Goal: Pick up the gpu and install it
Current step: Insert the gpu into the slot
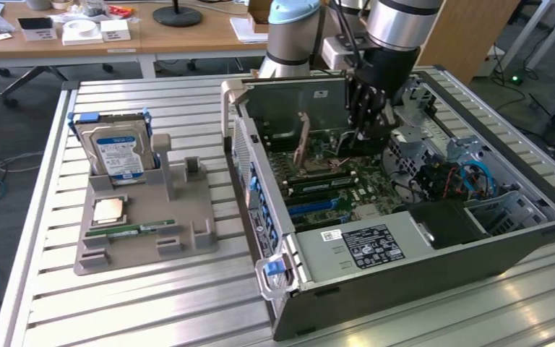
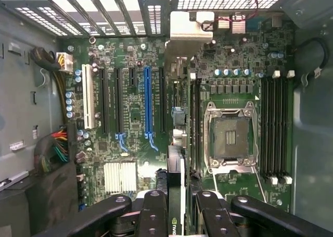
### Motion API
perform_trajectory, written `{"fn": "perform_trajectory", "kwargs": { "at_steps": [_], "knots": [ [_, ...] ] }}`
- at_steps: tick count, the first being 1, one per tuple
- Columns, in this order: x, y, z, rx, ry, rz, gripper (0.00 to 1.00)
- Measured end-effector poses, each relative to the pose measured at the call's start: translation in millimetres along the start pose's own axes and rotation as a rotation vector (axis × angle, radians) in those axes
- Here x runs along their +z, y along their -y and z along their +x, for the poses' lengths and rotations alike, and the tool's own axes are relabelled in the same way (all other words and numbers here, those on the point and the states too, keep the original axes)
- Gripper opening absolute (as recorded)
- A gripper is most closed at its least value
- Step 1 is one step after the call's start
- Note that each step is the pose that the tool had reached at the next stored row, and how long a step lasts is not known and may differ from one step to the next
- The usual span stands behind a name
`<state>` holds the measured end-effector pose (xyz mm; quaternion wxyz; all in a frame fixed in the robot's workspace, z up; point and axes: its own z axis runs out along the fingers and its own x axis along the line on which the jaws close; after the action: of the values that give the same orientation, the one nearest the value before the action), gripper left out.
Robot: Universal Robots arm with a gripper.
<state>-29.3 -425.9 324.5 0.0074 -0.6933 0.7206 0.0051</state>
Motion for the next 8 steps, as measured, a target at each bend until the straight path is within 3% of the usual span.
{"fn": "perform_trajectory", "kwargs": {
  "at_steps": [8],
  "knots": [
    [2.3, -1.9, 6.4, 0.000, 0.0003, 0.0000, 0.26]
  ]
}}
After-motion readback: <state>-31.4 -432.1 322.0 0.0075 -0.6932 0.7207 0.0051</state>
